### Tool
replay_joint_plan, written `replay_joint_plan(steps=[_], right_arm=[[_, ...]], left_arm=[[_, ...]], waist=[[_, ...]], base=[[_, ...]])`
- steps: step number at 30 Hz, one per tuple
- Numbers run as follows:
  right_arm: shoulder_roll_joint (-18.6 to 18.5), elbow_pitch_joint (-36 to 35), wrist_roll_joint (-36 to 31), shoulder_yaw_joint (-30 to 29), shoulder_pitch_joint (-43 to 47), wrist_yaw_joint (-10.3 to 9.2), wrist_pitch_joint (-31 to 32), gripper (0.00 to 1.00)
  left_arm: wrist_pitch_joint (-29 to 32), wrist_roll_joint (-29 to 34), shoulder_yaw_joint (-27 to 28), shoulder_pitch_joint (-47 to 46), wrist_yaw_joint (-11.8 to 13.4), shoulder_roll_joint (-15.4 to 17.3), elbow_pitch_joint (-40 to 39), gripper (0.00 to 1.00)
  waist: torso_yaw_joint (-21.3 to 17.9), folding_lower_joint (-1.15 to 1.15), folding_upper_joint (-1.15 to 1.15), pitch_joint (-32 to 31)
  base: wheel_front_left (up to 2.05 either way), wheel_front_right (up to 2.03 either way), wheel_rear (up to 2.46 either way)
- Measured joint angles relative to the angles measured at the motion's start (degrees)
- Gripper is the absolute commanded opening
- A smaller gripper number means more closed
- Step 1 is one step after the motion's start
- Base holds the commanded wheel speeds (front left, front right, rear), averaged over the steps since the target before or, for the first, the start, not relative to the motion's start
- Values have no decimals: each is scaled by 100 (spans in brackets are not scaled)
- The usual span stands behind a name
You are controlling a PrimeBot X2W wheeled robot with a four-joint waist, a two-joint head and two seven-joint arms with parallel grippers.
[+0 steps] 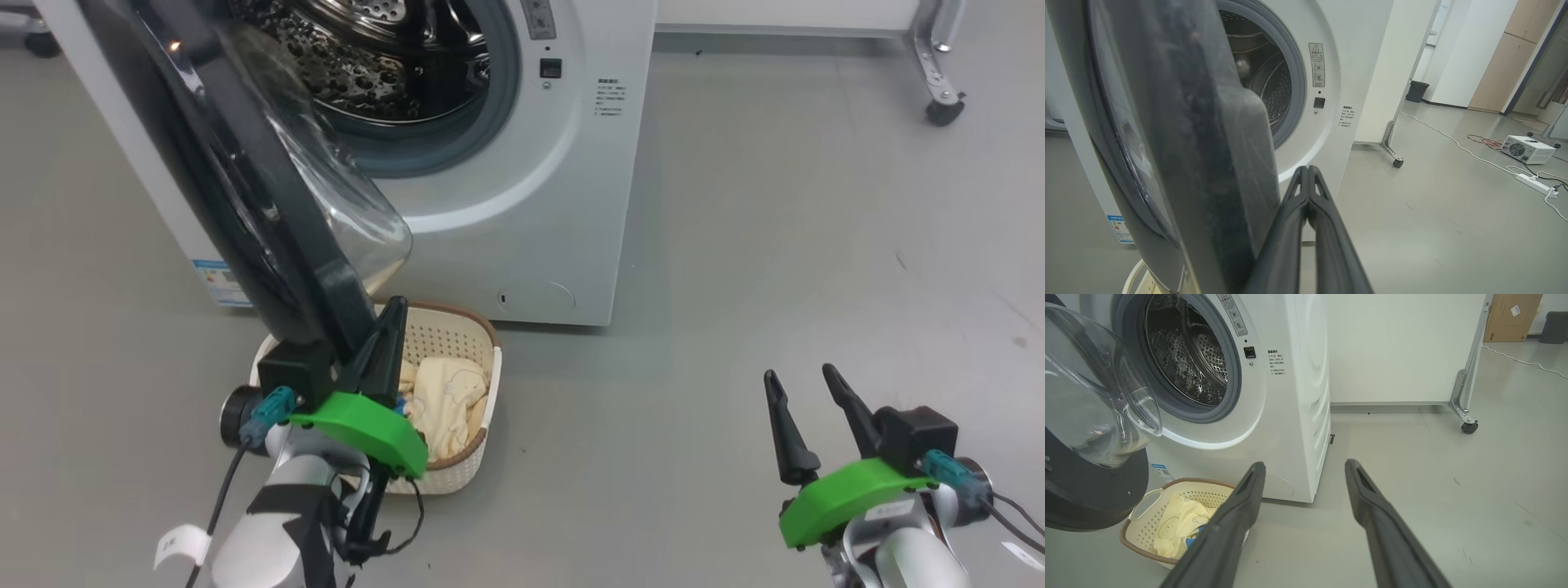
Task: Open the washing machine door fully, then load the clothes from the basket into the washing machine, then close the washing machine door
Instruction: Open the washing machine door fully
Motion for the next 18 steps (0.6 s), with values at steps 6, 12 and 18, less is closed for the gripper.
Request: replay_joint_plan(steps=[6, 12, 18], right_arm=[[3, 27, 0, 42, 1, 0, 1, 100], [5, 42, 1, 54, 1, 0, 1, 100], [7, 60, 2, 77, 2, 0, 1, 100]], left_arm=[[0, -63, -97, 130, 14, 19, -10, 0], [1, -123, -214, 195, 65, 23, -44, 0], [1, -124, -193, 221, 107, 23, -46, 0]], waist=[[371, 0, 0, -39], [769, 0, 0, -65], [1139, 0, 0, -77]], base=[[0, 0, 0], [0, 0, 0], [0, 0, 0]])
